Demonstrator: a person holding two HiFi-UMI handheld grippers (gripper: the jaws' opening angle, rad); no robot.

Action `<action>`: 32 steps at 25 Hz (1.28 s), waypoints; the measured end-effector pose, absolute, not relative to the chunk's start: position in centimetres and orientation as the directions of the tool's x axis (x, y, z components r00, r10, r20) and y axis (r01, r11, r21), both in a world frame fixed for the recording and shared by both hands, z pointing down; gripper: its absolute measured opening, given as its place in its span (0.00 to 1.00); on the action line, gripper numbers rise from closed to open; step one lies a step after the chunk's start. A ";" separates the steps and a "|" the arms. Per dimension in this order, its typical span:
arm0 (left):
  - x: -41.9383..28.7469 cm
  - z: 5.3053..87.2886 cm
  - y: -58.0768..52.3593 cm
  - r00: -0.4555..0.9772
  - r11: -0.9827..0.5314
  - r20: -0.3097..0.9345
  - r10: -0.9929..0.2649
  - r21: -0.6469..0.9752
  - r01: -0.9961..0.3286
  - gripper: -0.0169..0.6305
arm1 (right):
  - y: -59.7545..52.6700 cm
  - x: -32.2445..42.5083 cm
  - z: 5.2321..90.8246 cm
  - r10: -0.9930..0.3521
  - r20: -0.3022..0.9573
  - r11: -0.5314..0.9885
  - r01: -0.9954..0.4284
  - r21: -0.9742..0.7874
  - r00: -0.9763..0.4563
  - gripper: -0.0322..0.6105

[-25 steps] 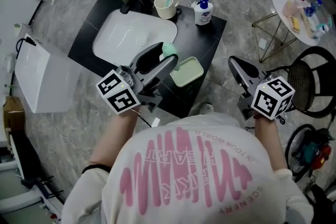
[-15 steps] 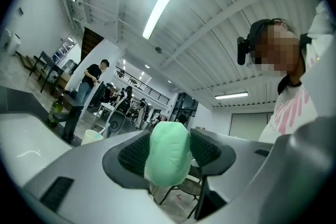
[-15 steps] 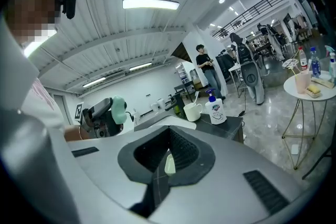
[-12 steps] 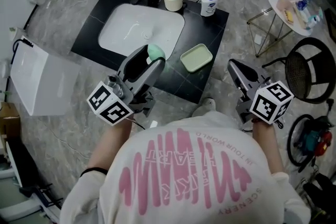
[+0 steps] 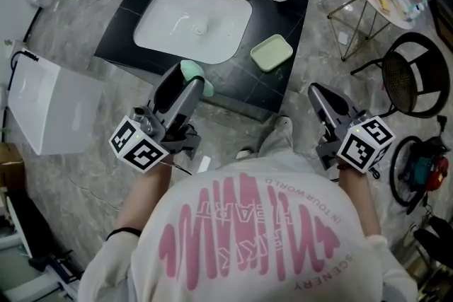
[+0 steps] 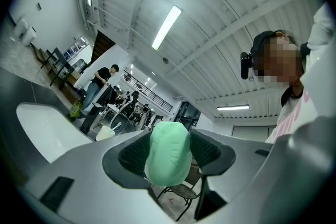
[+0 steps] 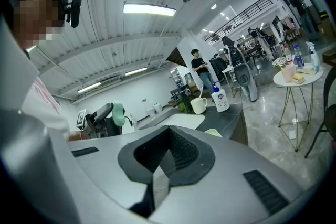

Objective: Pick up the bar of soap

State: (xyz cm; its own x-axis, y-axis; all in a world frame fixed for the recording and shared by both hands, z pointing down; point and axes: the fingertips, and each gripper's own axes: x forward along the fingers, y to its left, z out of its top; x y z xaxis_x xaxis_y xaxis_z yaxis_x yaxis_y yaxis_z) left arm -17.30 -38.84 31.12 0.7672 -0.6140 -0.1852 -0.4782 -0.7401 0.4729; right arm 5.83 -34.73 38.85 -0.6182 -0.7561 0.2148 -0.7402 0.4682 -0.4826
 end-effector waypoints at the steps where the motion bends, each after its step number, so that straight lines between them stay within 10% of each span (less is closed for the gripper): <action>1: -17.7 31.3 -38.5 0.767 -0.739 -0.186 -0.615 0.477 -0.476 0.41 | -34.4 5.4 38.5 -0.759 0.189 0.476 -0.729 -0.491 -0.623 0.06; 32: -22.6 32.6 -35.7 0.691 -0.656 -0.138 -0.709 0.488 -0.576 0.41 | -32.3 1.6 37.3 -0.724 0.189 0.538 -0.714 -0.447 -0.663 0.06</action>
